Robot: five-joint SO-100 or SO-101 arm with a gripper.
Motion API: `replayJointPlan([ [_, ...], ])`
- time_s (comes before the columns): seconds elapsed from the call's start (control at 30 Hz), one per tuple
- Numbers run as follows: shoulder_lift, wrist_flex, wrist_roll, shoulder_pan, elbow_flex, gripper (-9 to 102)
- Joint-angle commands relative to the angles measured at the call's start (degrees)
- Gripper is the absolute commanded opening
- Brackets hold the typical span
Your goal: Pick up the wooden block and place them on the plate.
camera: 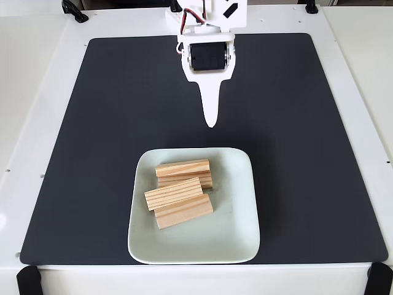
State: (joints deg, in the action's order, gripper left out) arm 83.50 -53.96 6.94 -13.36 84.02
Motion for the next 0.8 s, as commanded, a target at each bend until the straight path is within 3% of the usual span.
replayJointPlan([
  [0.0, 8.3, 0.3, 0.2, 0.0, 3.5, 0],
  [0.57, 42.5, 0.9, 0.2, -1.4, 35.1, 0],
  [0.77, 56.4, 9.8, 0.2, -0.6, 50.6, -1],
])
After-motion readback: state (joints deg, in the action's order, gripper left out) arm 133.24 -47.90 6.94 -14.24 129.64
